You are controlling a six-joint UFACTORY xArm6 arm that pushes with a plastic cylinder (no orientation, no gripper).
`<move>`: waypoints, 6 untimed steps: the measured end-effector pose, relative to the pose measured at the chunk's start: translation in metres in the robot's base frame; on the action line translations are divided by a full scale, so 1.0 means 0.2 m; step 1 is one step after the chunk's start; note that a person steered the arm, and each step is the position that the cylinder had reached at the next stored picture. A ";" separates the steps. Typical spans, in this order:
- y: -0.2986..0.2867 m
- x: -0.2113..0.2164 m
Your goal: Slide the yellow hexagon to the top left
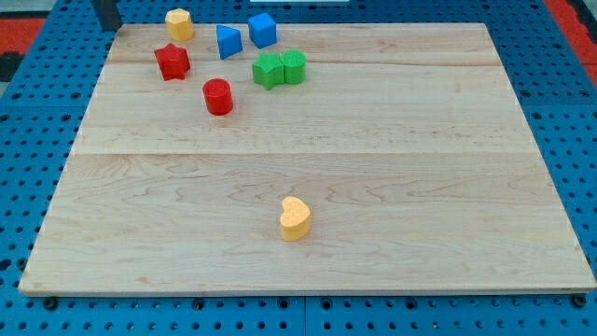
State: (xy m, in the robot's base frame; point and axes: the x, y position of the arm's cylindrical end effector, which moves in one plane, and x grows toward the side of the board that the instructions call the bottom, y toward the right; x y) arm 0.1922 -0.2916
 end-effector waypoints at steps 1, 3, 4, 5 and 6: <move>0.02 -0.01; 0.32 0.12; 0.47 0.21; 0.73 0.10; 0.75 0.00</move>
